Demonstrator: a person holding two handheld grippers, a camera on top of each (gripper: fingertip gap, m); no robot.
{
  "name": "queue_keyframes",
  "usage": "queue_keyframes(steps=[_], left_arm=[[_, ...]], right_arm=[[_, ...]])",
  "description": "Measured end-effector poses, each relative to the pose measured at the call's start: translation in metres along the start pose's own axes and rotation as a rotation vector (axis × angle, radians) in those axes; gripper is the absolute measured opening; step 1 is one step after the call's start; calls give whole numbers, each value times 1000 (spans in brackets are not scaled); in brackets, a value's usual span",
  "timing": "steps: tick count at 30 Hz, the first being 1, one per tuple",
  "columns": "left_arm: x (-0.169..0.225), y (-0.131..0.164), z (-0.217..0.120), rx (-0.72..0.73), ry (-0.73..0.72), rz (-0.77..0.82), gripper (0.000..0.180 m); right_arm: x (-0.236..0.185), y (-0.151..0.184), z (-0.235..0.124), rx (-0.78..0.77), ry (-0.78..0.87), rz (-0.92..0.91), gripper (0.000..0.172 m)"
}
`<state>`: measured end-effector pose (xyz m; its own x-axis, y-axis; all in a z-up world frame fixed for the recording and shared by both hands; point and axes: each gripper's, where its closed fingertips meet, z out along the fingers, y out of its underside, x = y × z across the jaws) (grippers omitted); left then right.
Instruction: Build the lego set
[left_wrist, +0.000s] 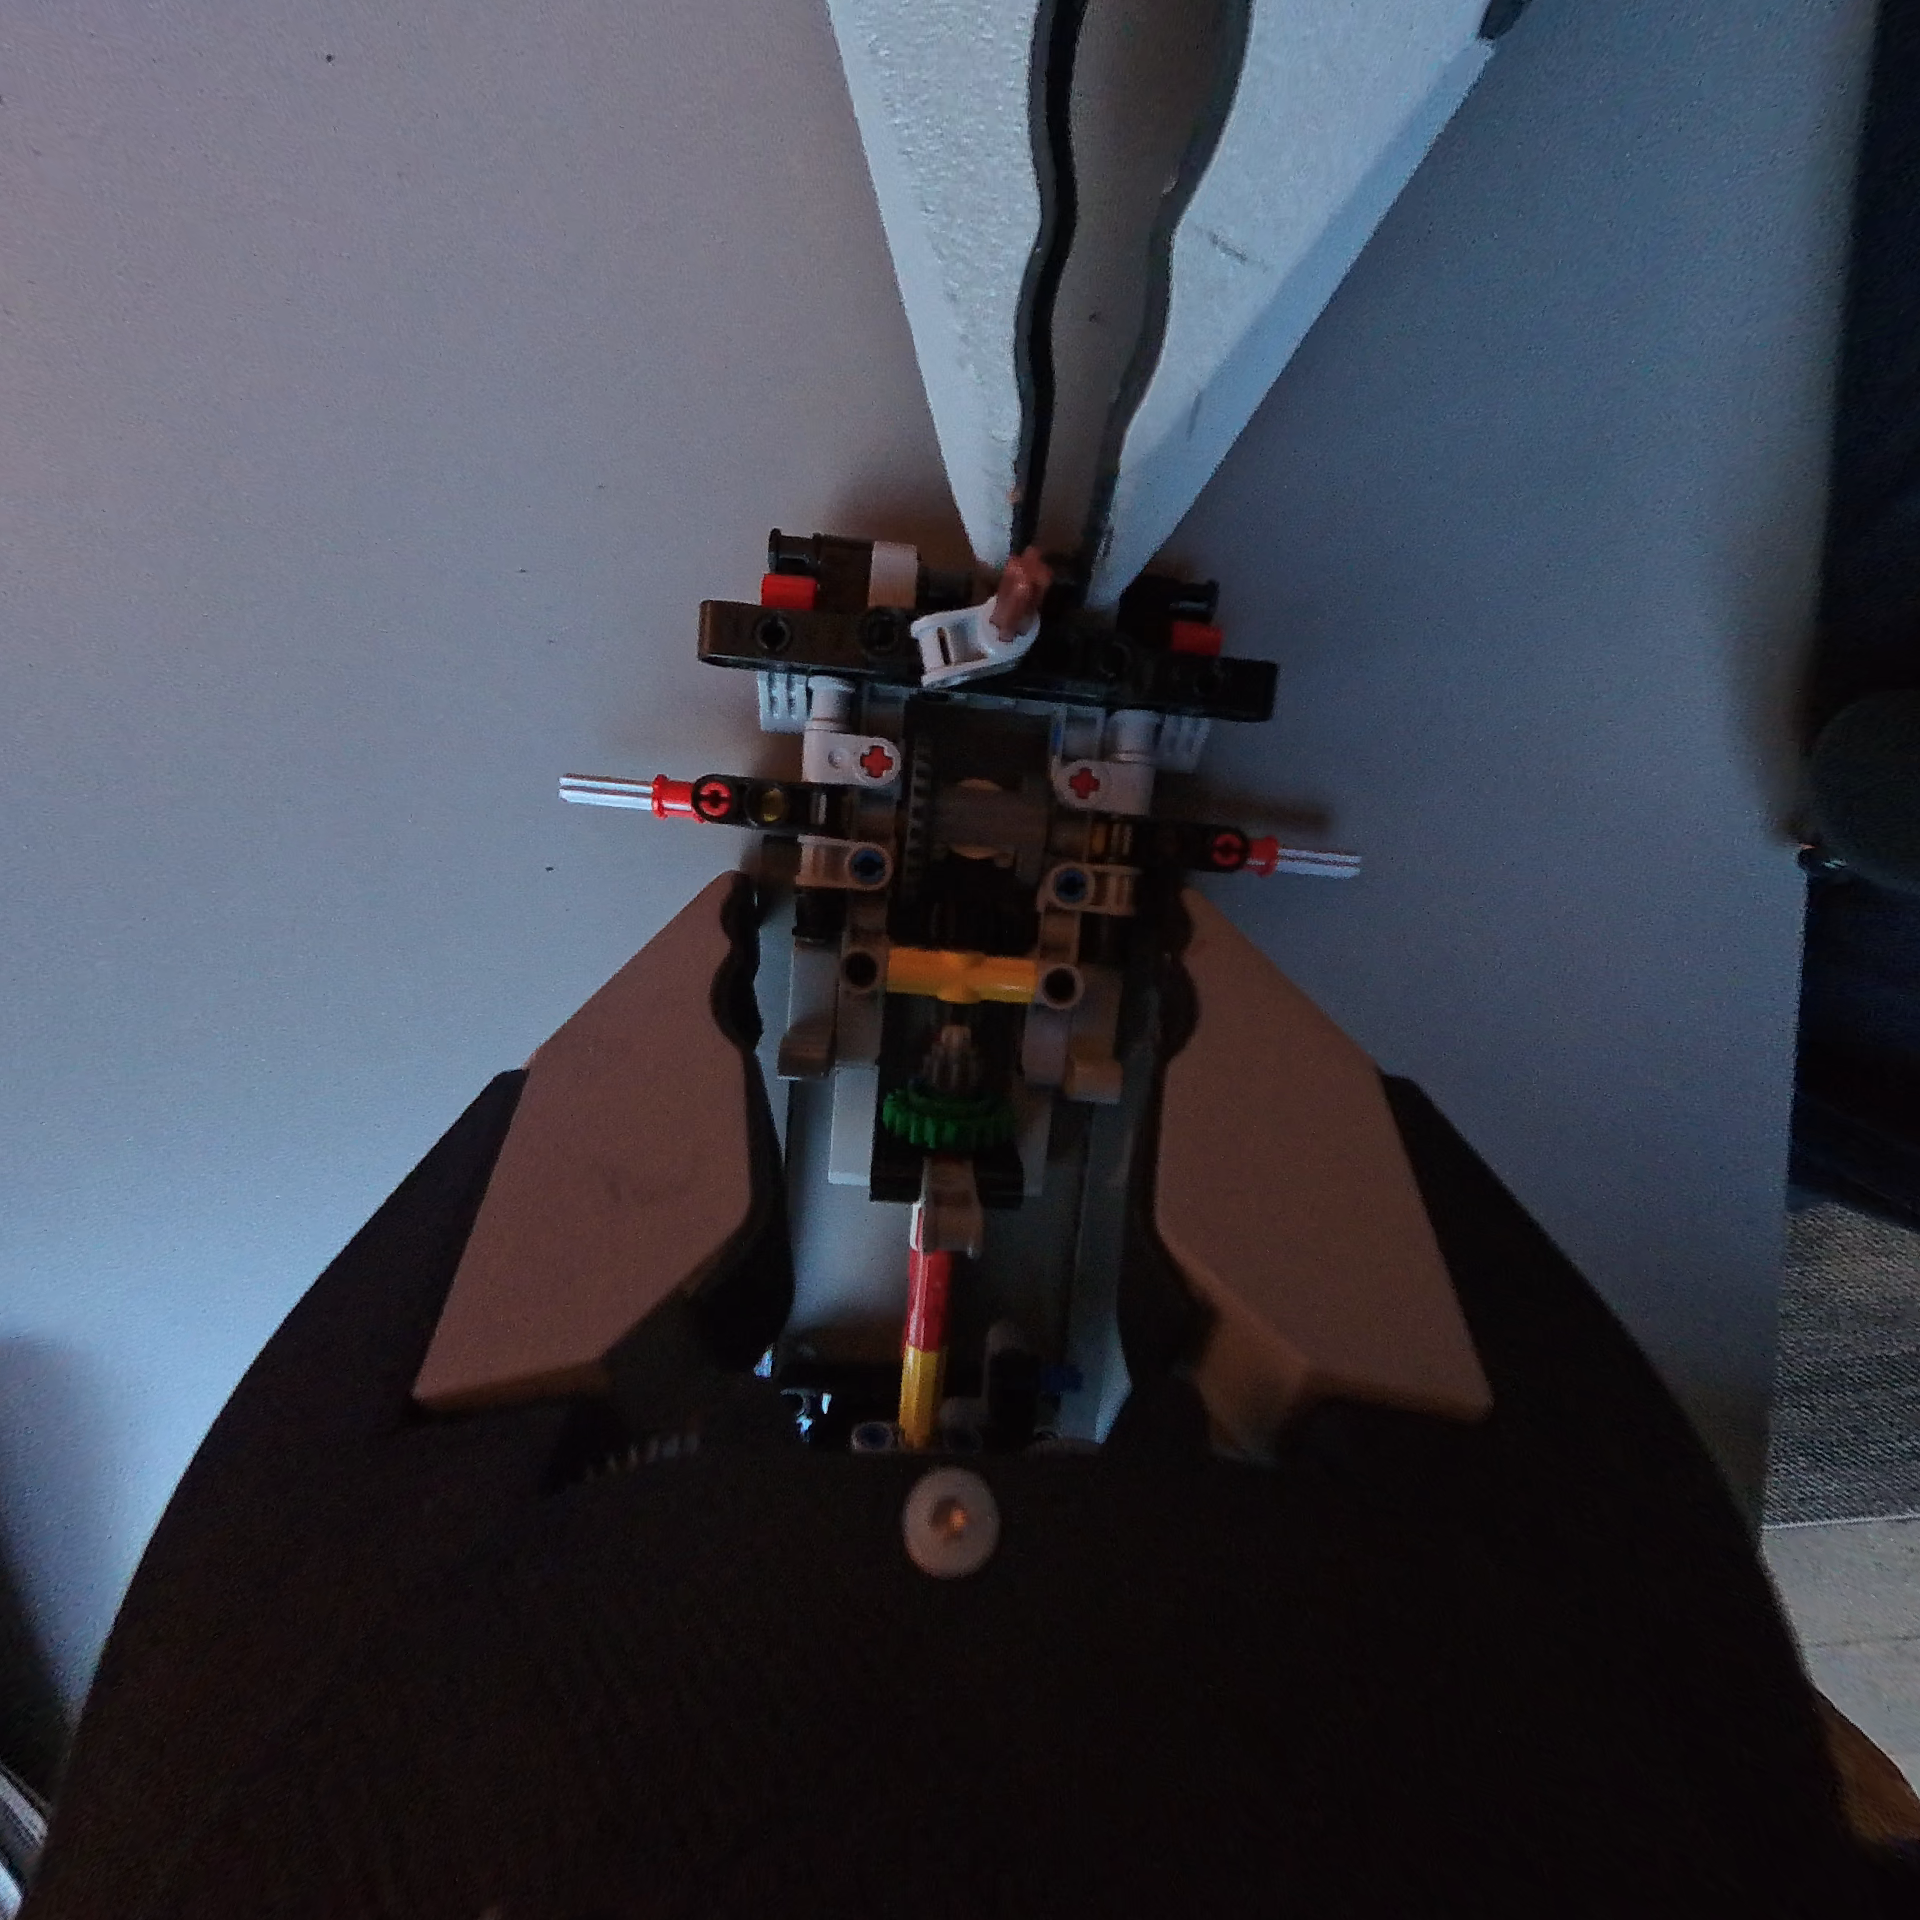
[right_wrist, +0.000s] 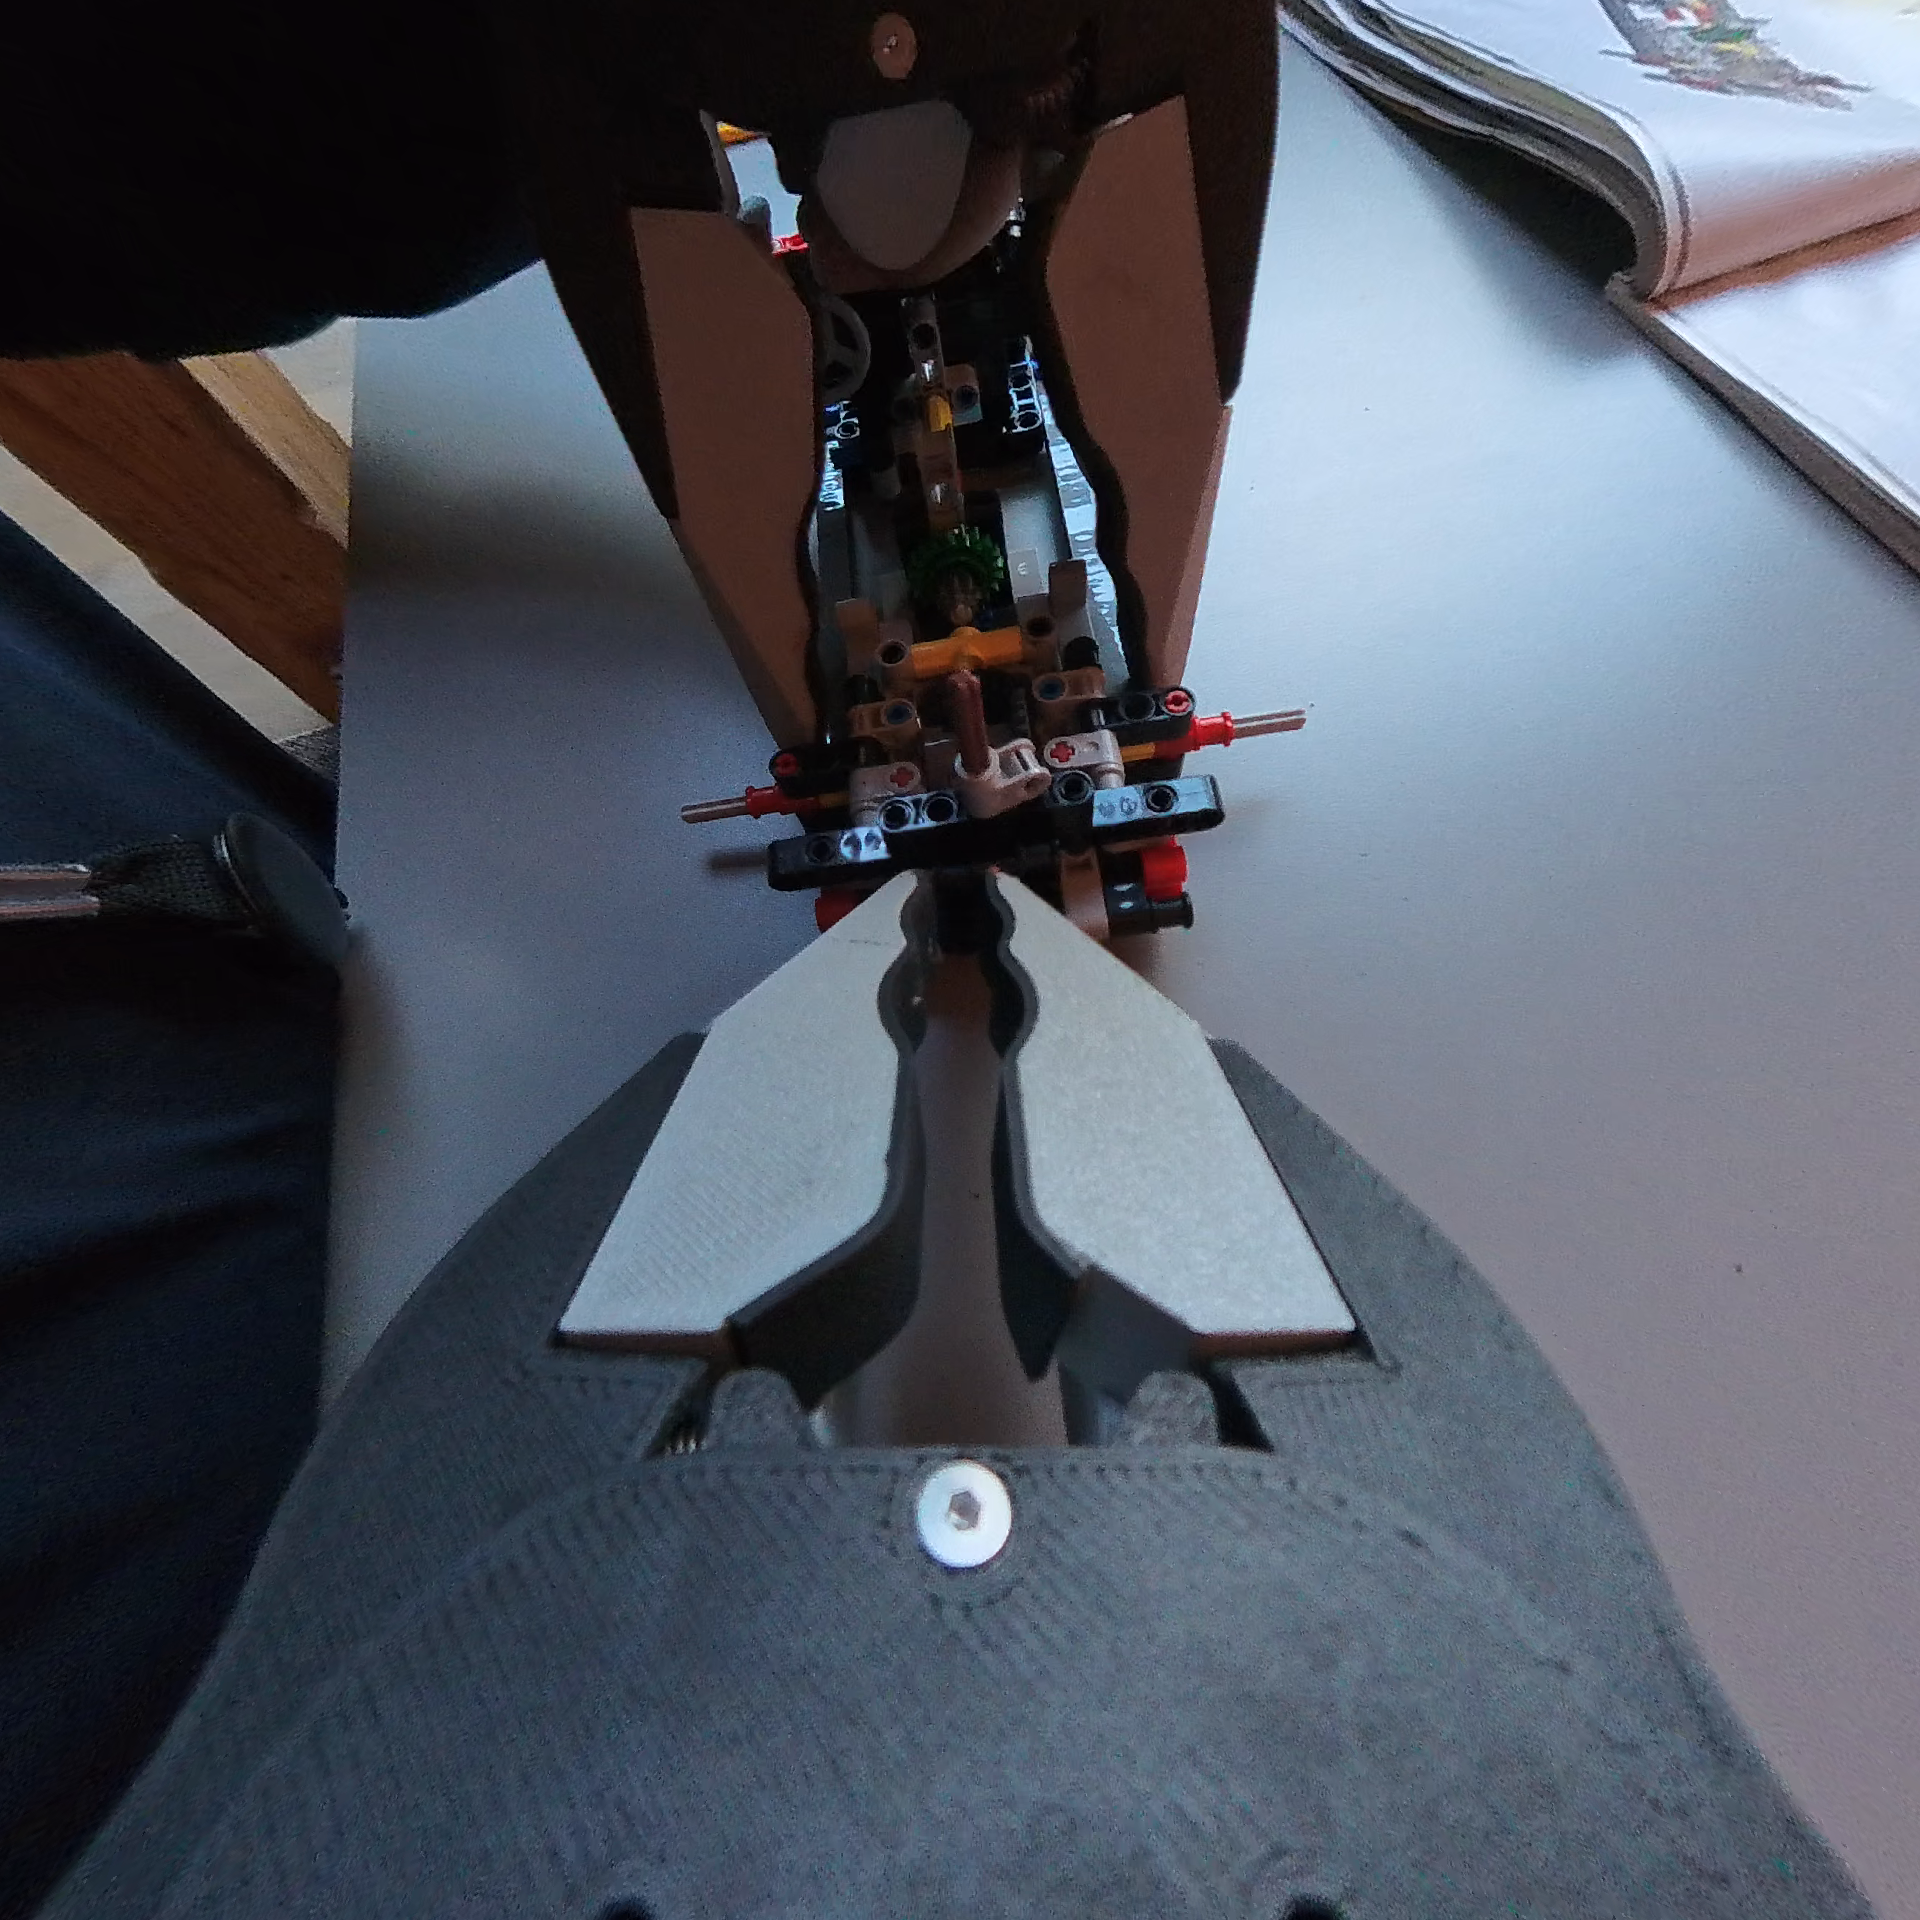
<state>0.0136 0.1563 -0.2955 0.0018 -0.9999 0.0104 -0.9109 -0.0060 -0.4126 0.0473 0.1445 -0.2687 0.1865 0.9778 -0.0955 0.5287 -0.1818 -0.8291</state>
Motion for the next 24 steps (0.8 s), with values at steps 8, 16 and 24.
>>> queue_keyframes(steps=[8,16,24], left_arm=[[3,0,0,5,4,9,76],[3,1,-1,8,-2,-3,76],[3,1,-1,8,-5,-8,76]], right_arm=[[-4,-3,2,10,-10,-17,5],[-2,7,4,-54,-83,87,5],[-2,8,4,-53,-105,172,6]])
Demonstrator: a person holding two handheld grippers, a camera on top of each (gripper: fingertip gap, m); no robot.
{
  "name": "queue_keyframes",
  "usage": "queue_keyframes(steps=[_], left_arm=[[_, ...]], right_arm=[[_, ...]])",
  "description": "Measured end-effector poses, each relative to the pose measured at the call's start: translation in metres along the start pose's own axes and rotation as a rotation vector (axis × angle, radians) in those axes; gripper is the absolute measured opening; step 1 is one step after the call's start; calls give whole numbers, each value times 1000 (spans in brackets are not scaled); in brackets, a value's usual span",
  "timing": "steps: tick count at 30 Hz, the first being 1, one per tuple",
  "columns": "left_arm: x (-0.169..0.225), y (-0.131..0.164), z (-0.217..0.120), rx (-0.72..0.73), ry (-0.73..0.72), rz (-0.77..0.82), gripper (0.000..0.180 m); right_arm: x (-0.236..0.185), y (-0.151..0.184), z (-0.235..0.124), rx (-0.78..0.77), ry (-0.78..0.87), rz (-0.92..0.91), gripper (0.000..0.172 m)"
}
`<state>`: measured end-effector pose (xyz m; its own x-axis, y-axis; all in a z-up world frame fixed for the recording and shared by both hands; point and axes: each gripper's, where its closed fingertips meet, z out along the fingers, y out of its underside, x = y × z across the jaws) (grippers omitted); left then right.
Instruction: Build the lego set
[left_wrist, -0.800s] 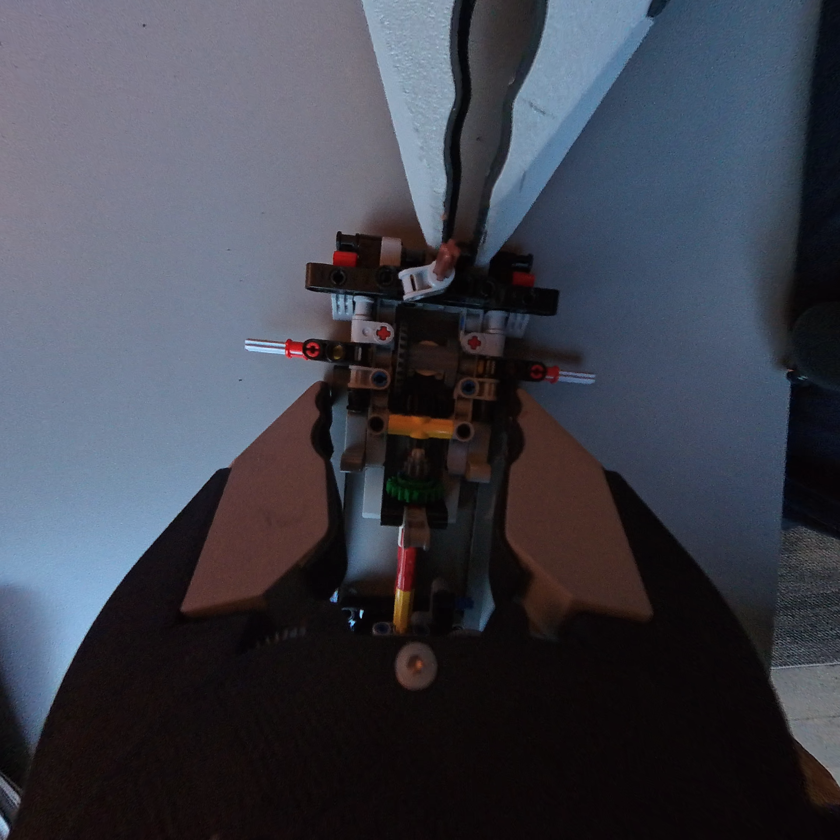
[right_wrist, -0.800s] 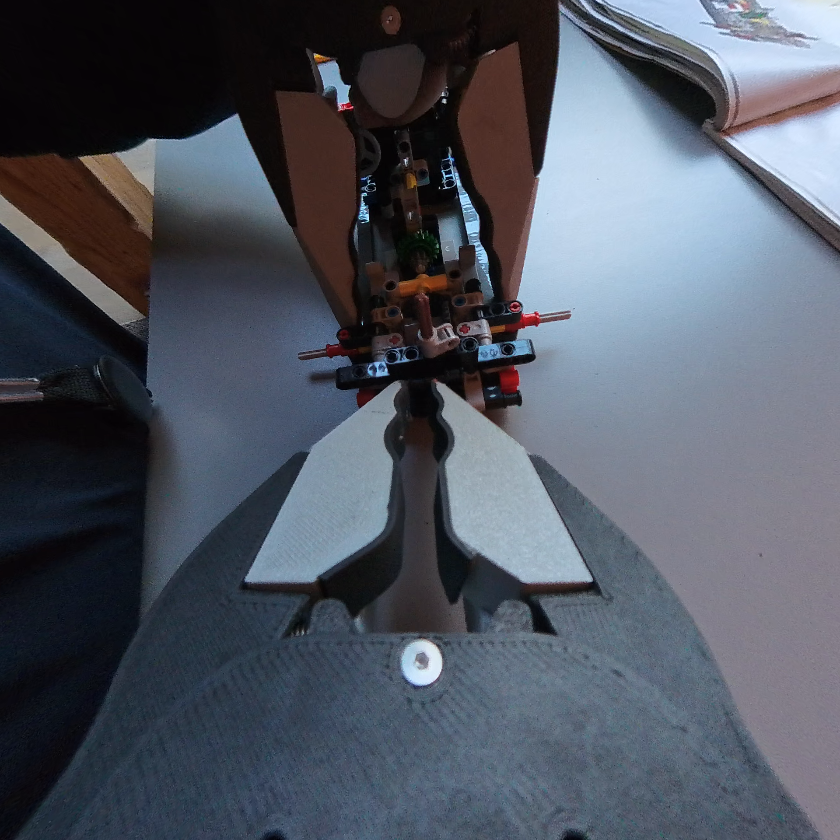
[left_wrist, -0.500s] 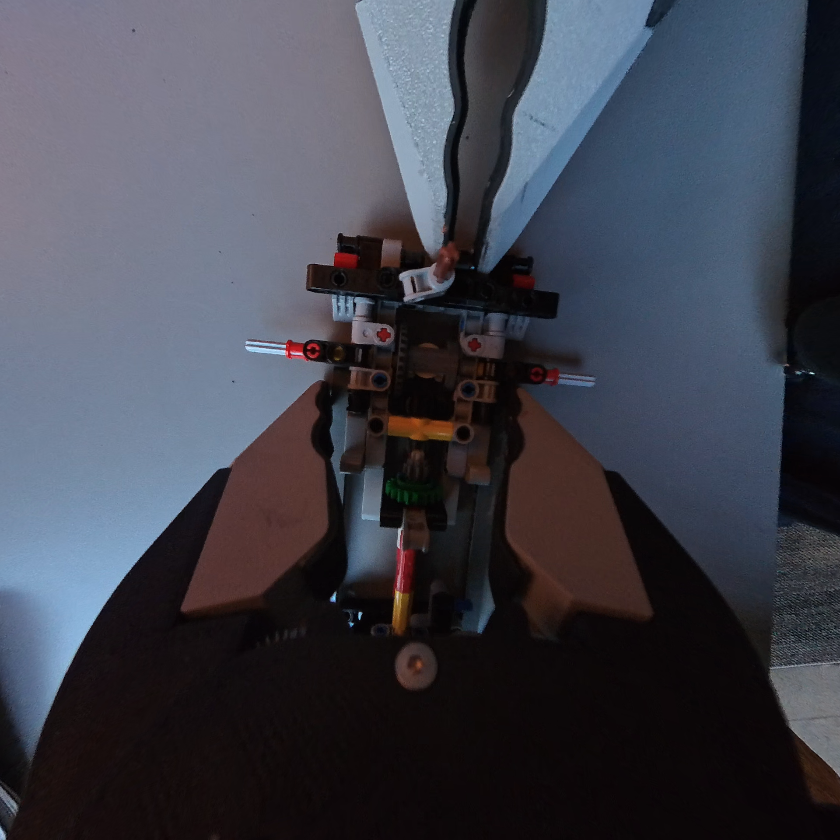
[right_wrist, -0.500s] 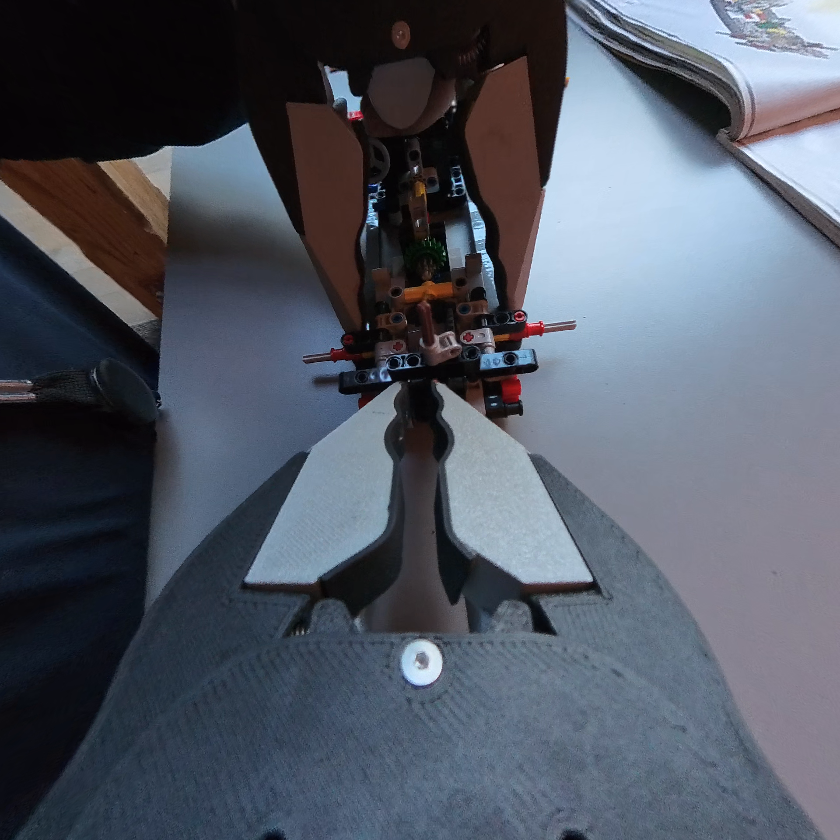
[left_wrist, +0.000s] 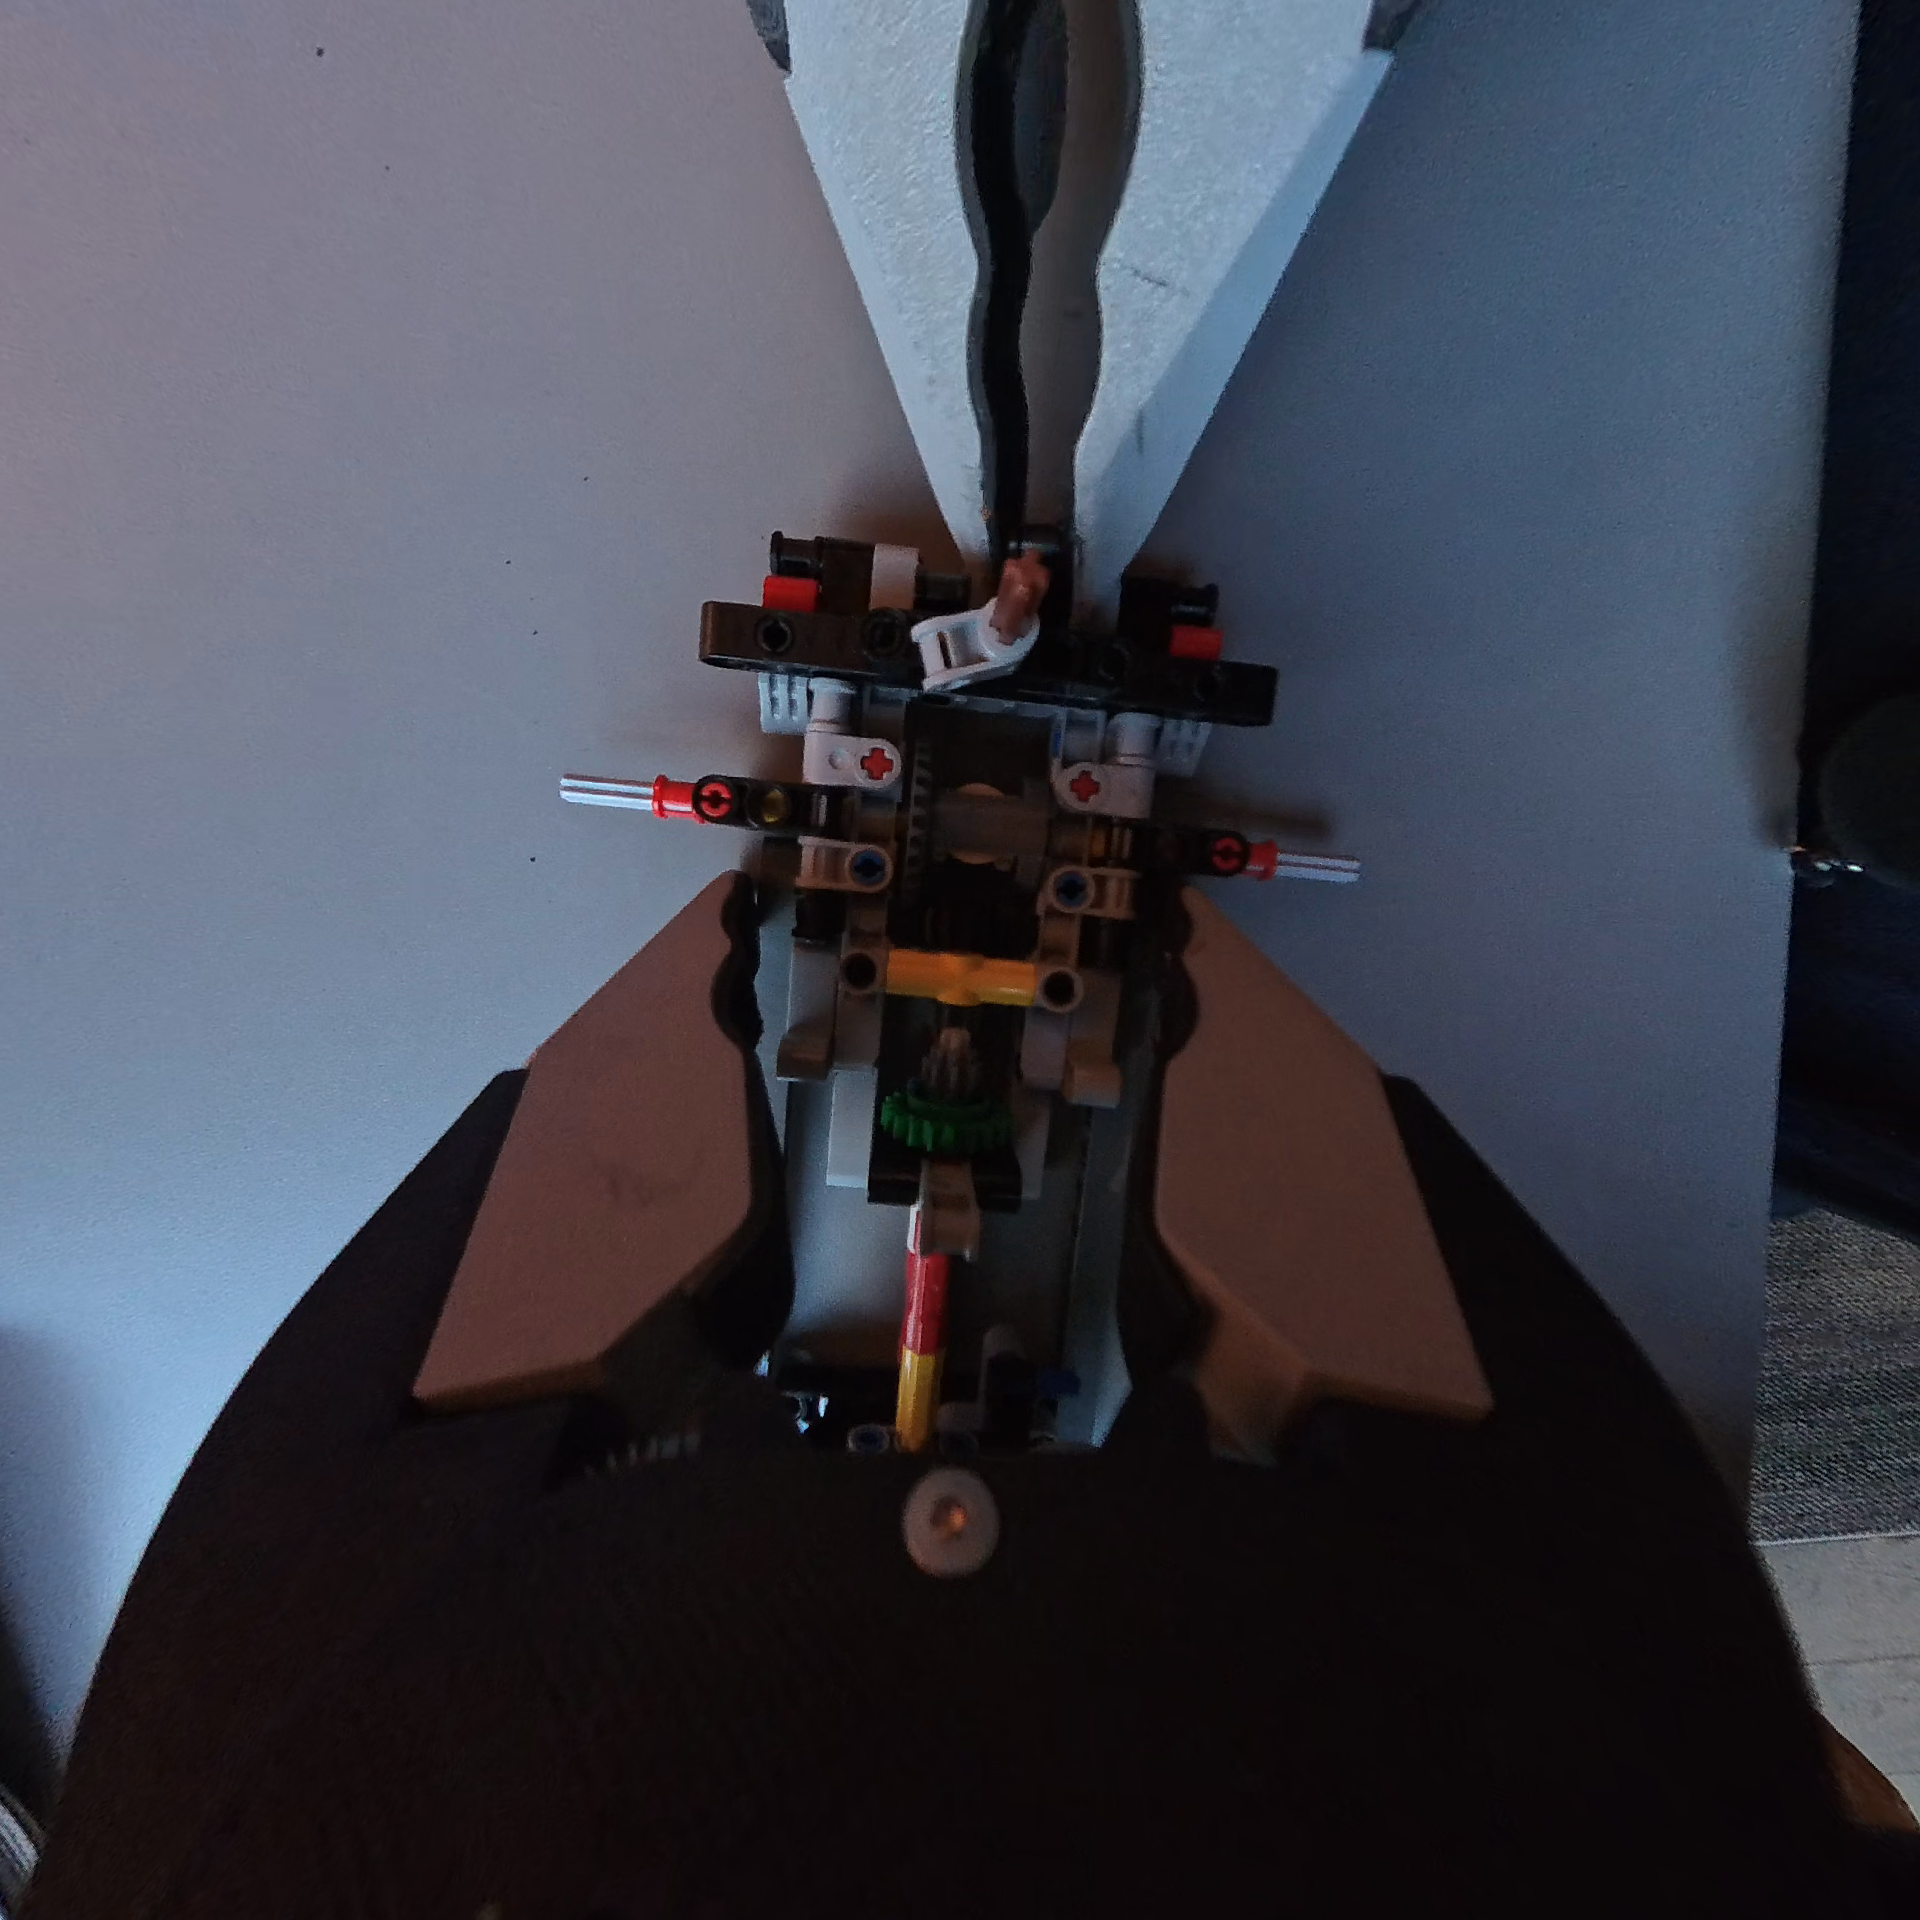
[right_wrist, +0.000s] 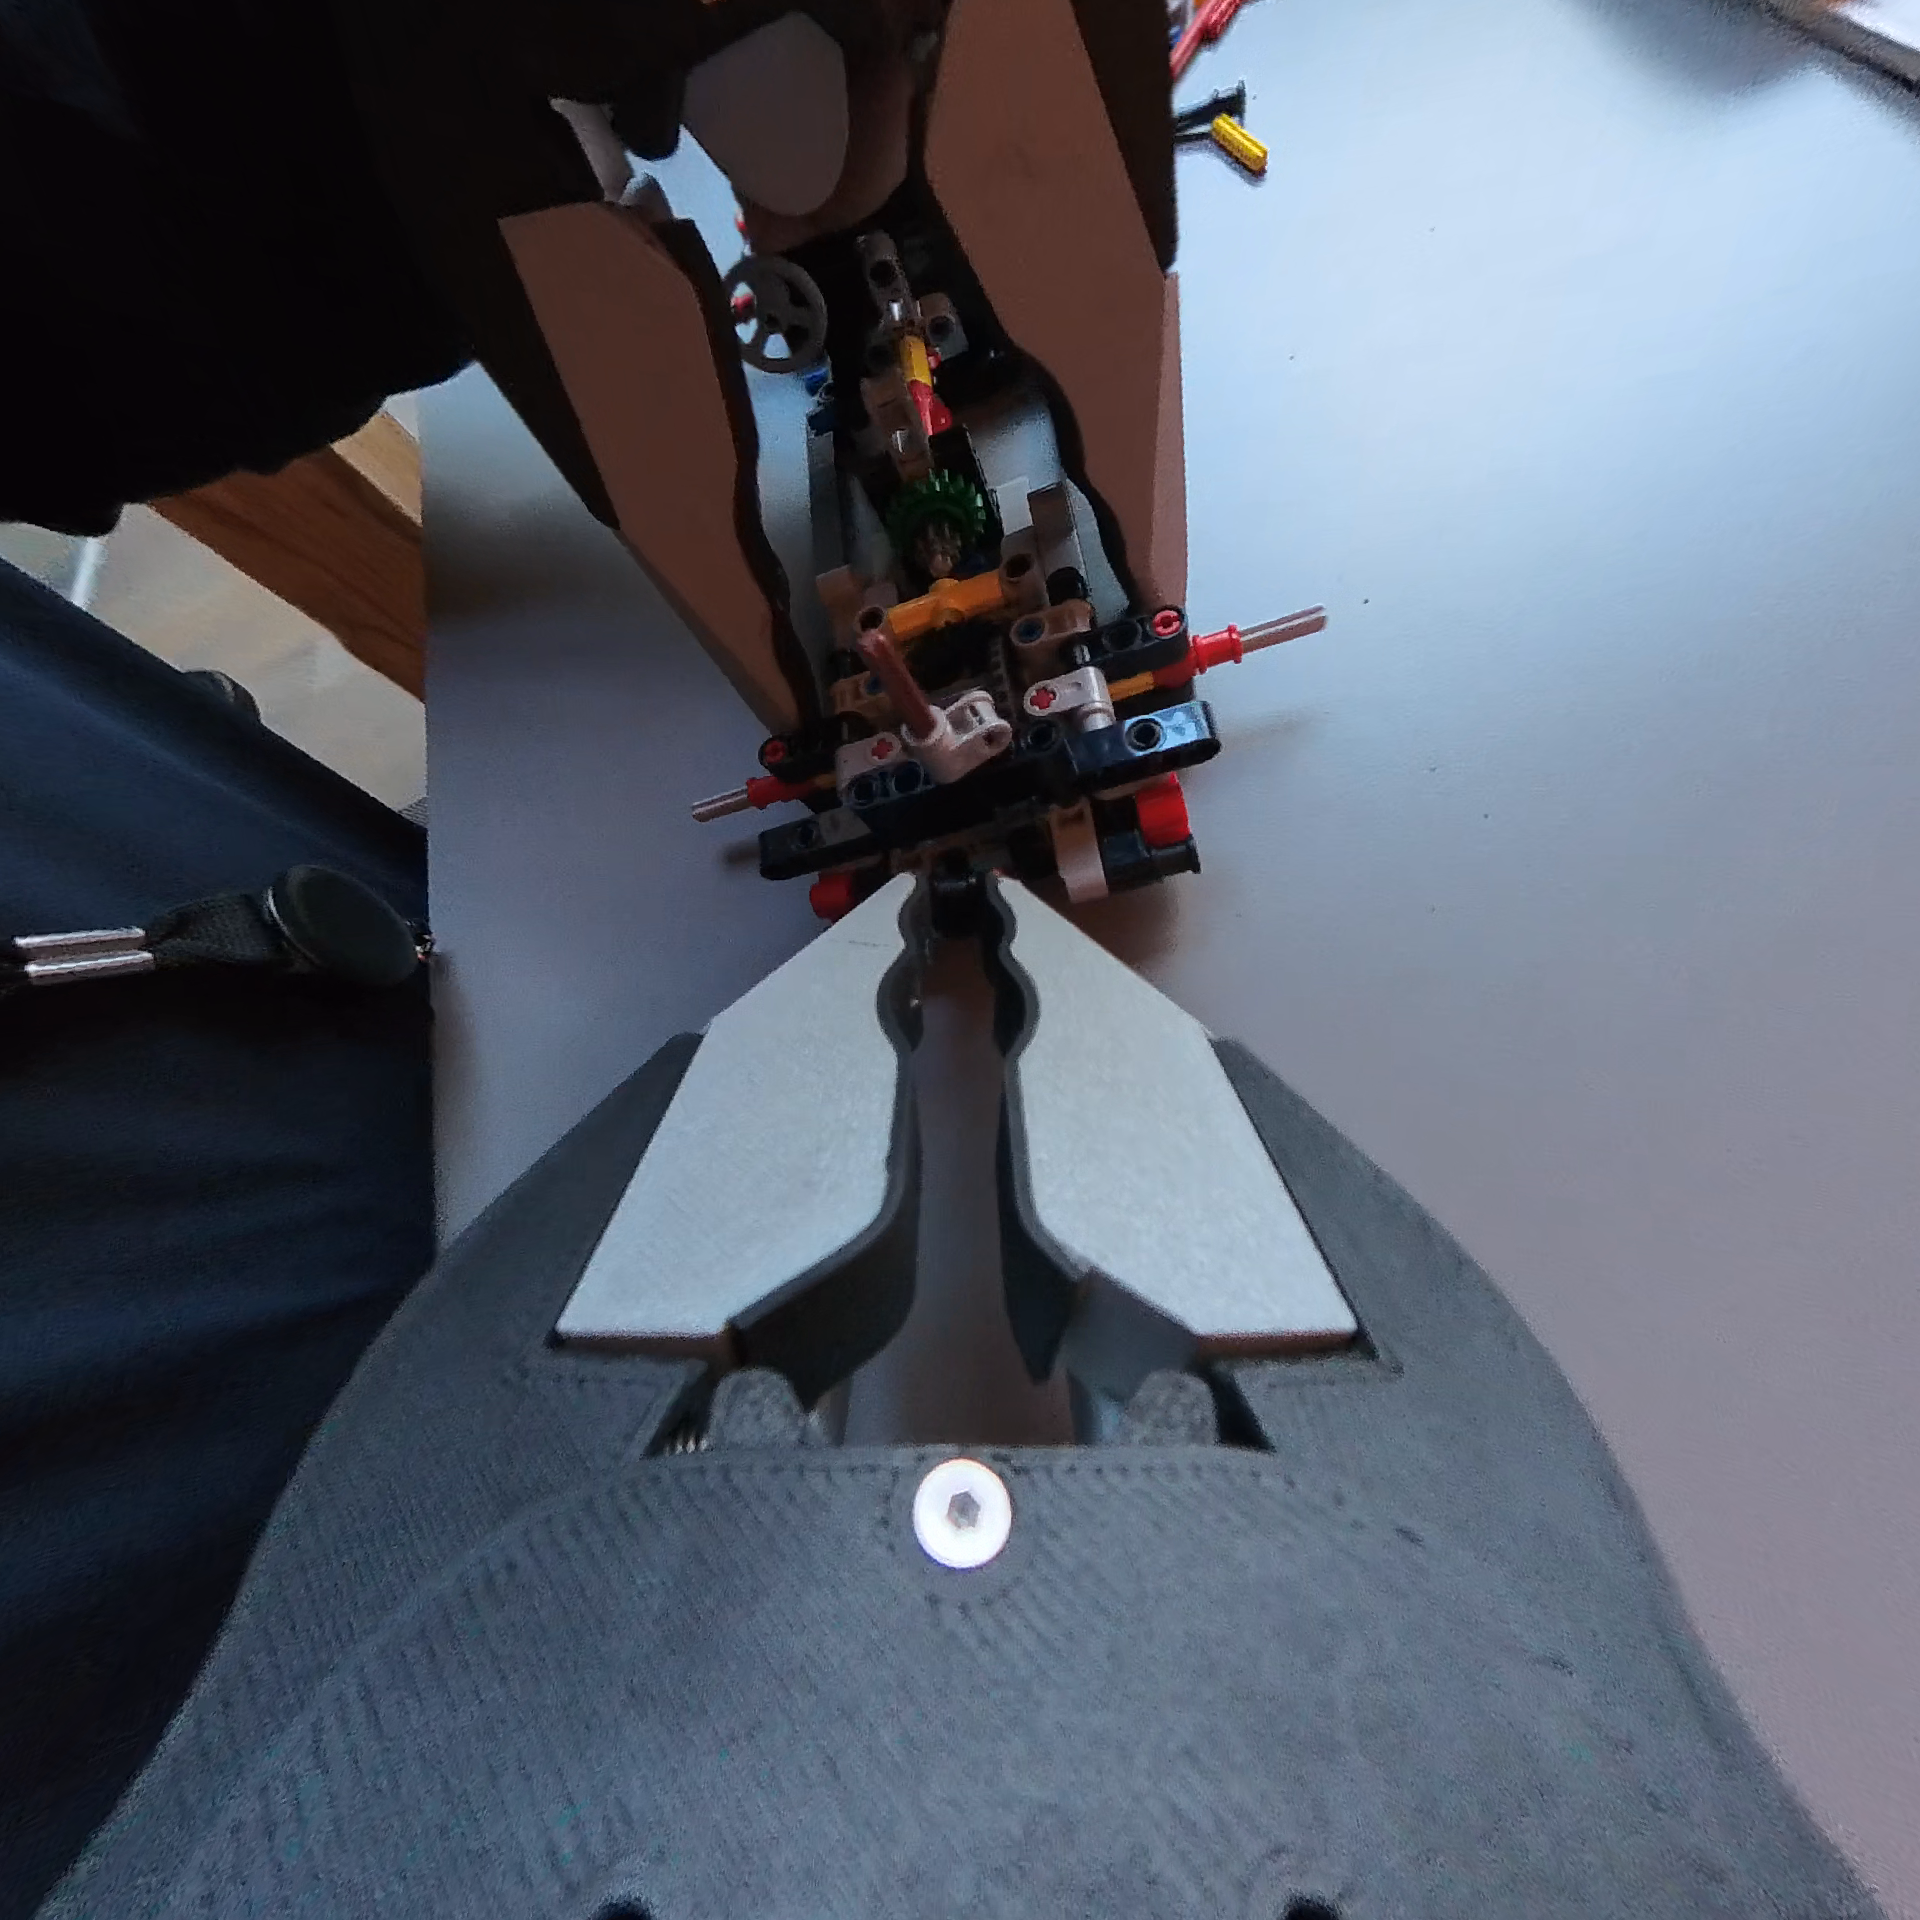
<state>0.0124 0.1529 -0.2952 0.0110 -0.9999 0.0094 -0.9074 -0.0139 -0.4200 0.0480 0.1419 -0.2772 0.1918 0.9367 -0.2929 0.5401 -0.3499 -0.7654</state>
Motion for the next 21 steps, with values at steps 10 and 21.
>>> queue_keyframes(steps=[10,21], left_arm=[[2,0,0,0,5,10,76],[6,0,0,5,26,46,76]], right_arm=[[-2,2,0,-2,-56,97,6],[-10,-2,-3,13,-31,-116,5]])
